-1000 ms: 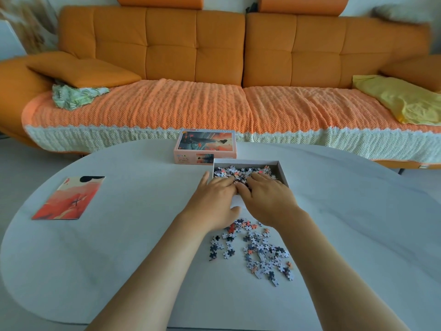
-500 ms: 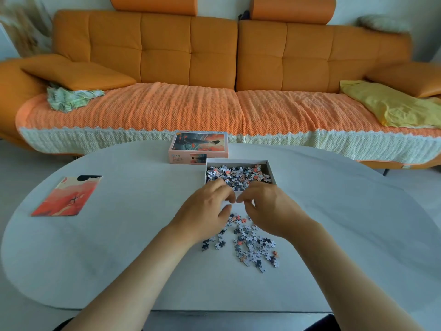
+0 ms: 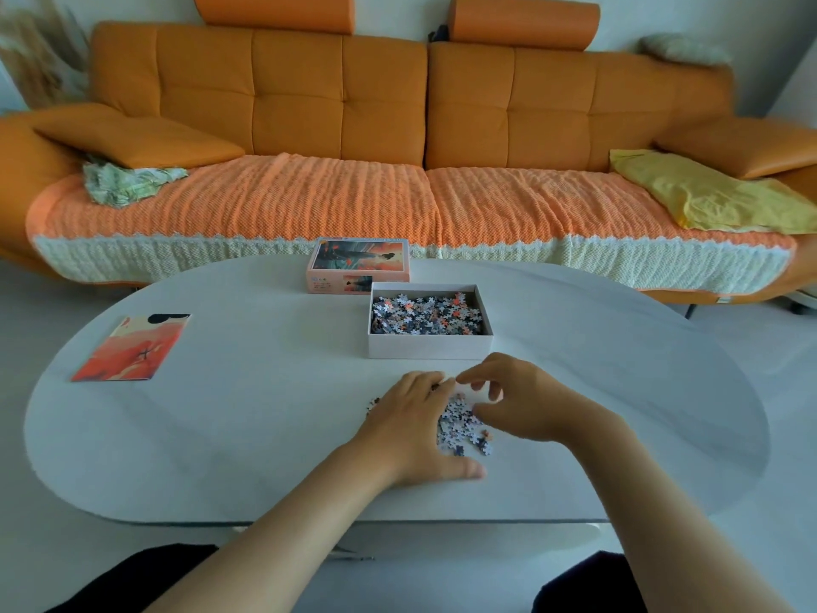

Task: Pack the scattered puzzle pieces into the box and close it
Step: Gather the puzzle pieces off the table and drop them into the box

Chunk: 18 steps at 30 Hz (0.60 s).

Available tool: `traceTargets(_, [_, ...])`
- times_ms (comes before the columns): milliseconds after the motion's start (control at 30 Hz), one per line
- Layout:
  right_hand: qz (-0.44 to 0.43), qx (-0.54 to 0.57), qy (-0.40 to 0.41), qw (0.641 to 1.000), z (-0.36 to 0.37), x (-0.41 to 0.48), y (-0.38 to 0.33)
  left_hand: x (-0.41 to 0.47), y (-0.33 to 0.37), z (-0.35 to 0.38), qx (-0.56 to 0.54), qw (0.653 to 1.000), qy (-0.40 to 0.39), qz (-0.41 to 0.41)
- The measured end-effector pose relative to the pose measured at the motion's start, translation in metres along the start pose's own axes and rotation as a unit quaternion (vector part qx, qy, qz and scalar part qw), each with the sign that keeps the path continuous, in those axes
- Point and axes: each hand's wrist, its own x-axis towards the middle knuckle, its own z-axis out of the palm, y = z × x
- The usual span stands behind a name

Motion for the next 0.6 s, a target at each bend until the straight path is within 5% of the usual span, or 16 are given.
traceTargets(133, [0.041, -0.045, -0.070, 0.996, -0.004, -0.009, 0.005, 0.004, -0.002, -0.002, -0.035, 0.999, 0.017, -0.004])
traceTargets(433, [0.033, 0.023, 0.031, 0.999, 0.016, 0.010, -0.009, 0.011, -0.018, -0.013, -0.062, 0.997, 0.037, 0.016])
traceTargets(600, [0.042, 0.008, 0.026, 0.999, 0.004, 0.016, -0.001, 0.007, -0.042, -0.039, -0.065, 0.998, -0.015, -0.006])
